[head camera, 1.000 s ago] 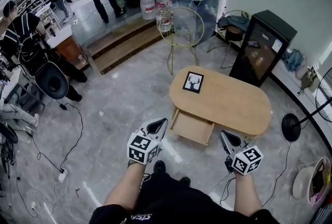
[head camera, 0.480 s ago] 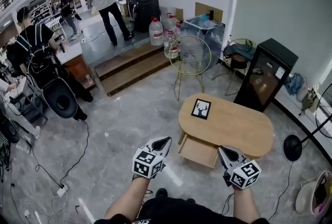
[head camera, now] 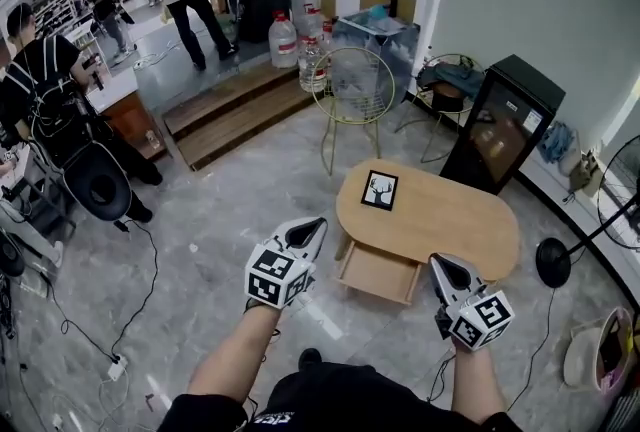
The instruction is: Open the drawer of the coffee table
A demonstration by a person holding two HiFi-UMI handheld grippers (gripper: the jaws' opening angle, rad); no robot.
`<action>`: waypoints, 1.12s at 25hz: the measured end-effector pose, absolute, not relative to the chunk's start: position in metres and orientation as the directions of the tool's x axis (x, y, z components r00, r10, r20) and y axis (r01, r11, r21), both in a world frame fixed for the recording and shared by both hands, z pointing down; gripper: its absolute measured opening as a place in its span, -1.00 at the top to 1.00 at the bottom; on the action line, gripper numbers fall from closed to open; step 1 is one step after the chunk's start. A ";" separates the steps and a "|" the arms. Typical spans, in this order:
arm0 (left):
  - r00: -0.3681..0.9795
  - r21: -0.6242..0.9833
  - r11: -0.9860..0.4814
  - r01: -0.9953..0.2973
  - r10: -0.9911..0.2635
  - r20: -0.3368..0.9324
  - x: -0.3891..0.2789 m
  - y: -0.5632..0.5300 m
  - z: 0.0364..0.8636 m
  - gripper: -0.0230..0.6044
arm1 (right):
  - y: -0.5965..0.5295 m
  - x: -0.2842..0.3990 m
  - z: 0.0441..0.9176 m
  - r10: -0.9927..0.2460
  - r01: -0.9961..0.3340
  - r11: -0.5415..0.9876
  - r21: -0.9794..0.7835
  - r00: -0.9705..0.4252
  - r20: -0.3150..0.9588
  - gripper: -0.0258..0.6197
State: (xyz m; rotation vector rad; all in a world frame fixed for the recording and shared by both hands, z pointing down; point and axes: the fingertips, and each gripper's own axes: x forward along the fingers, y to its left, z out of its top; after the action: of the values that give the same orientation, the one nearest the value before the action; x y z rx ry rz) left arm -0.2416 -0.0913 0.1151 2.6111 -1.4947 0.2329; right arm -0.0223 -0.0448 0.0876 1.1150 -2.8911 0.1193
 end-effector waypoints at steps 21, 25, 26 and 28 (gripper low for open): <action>0.438 0.079 -0.431 -0.899 -0.874 0.211 -0.225 -0.053 0.132 0.90 | -0.032 0.021 0.086 -0.723 -0.718 0.685 -0.119 -0.691 0.006 0.92; 0.430 0.097 -0.419 -0.903 -0.881 0.196 -0.227 -0.048 0.127 0.90 | -0.027 0.024 0.086 -0.728 -0.723 0.682 -0.111 -0.686 -0.001 0.92; 0.430 0.100 -0.419 -0.903 -0.882 0.191 -0.226 -0.048 0.125 0.90 | -0.028 0.028 0.086 -0.732 -0.727 0.678 -0.108 -0.681 -0.005 0.91; 0.430 0.092 -0.421 -0.903 -0.883 0.188 -0.222 -0.051 0.123 0.90 | -0.030 0.034 0.085 -0.739 -0.734 0.671 -0.101 -0.674 -0.013 0.92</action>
State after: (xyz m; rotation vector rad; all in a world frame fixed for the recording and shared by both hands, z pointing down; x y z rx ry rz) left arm -0.2217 -0.0513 0.1225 2.5015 -1.5789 0.1643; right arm 0.0337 -0.0298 0.0846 1.2882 -2.9195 0.1396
